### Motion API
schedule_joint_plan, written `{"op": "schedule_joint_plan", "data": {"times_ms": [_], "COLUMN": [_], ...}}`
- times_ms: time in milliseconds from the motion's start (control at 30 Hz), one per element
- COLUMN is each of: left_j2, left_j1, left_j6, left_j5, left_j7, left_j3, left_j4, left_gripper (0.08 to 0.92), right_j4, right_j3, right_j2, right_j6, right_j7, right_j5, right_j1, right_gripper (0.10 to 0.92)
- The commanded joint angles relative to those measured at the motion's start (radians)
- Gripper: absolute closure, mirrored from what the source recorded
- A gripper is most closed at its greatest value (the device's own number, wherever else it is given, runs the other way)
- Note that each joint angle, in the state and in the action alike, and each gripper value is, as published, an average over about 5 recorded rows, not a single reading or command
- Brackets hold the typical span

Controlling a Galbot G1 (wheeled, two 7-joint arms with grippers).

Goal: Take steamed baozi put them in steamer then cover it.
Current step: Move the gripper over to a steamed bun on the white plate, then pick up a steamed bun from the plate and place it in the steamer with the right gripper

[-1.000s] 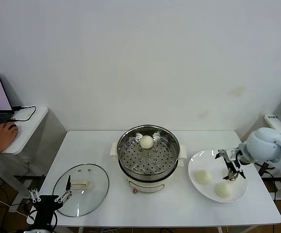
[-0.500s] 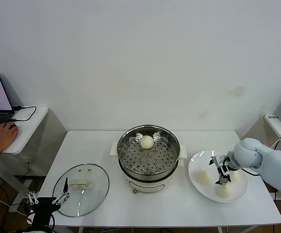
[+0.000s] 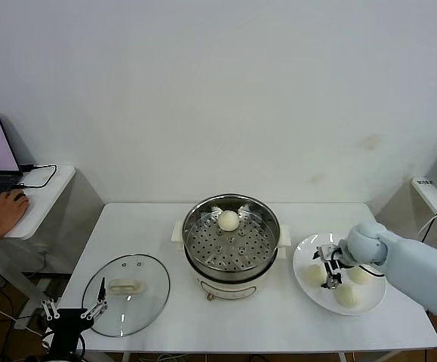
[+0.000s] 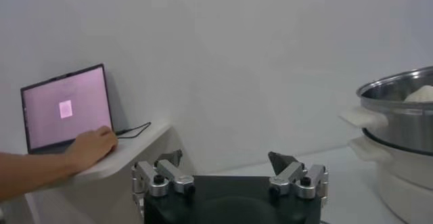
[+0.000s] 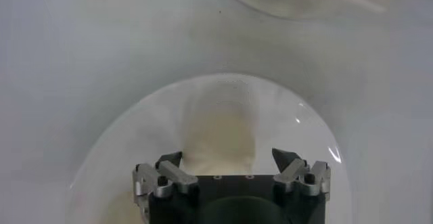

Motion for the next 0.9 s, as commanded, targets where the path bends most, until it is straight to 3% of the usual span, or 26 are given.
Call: {"op": "schedule_joint_plan", "data": {"times_ms": [33, 267, 500, 900], "left_j2": [-0.001, -0.004, -0.003, 0.007], "left_j1": [0.001, 0.003, 0.001, -0.012], "left_j6": [-0.001, -0.001, -0.001, 0.001], "left_j5": [0.000, -0.001, -0.003, -0.010], "left_j7": [0.000, -0.001, -0.001, 0.000], "left_j3": [-0.001, -0.001, -0.002, 0.007], "left_j4": [-0.001, -0.007, -0.010, -0.026], "left_gripper": [0.177, 0.177, 0.177, 0.177], "right_j4": [-0.021, -0.010, 0.035, 0.198], "right_j3": [0.019, 0.018, -0.017, -0.216], "right_j2": [0.026, 0.011, -0.035, -0.159], "right_j6": [0.002, -0.004, -0.021, -0.096], "right_j7": [0.004, -0.002, -0.019, -0.079], "right_j5": [-0.007, -0.005, 0.039, 0.266], "right_j1": [-0.021, -0.021, 0.059, 0.542], "right_gripper": [0.271, 0.365, 0.365, 0.355]}}
